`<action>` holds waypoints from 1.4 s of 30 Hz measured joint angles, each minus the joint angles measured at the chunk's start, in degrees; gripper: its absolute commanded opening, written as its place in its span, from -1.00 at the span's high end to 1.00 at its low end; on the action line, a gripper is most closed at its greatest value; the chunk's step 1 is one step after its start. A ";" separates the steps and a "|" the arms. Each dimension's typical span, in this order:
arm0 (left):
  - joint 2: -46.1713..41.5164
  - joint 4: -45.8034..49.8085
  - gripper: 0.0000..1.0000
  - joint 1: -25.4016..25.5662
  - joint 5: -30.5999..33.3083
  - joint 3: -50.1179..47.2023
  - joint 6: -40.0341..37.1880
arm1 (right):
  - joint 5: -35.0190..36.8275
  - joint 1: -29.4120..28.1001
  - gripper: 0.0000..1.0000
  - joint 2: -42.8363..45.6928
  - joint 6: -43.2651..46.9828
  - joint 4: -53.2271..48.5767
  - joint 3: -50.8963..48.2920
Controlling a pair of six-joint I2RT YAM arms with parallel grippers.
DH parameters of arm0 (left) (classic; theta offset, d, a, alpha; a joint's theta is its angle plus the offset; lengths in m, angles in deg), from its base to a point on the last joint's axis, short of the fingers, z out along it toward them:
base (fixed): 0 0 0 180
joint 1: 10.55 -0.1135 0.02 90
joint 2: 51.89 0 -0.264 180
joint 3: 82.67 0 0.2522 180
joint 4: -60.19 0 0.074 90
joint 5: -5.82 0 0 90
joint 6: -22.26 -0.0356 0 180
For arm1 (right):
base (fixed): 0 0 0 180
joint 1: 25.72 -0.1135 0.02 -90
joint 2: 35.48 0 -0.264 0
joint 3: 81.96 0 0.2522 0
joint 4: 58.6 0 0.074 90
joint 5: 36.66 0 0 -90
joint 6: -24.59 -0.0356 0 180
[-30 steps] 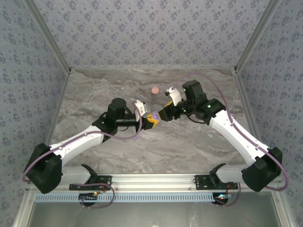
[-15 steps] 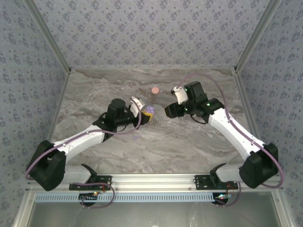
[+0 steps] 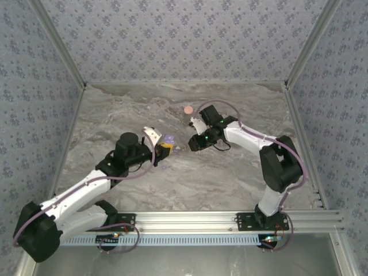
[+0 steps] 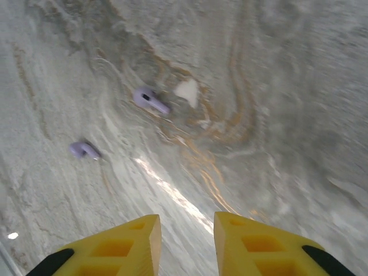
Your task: Insert wireless bluetooth earbuds into charging case
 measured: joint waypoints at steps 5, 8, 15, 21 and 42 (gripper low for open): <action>-4.15 3.39 0.72 0.00 1.70 -0.87 0.20 | -3.04 -1.97 0.39 -5.40 1.57 1.57 4.44; -6.12 4.46 0.72 0.00 2.56 -1.51 0.39 | -4.26 -2.67 0.39 -9.03 2.38 1.99 7.15; -8.57 6.45 0.72 0.00 4.07 -1.81 0.42 | -5.62 -3.69 0.31 -16.11 4.07 1.66 13.09; -9.03 7.10 0.71 0.00 4.68 -1.84 0.44 | -5.64 -4.90 0.25 -19.58 5.27 0.33 16.79; -9.03 7.26 0.70 0.00 4.87 -2.78 0.44 | -3.87 -6.25 0.56 -23.80 6.75 -1.99 19.52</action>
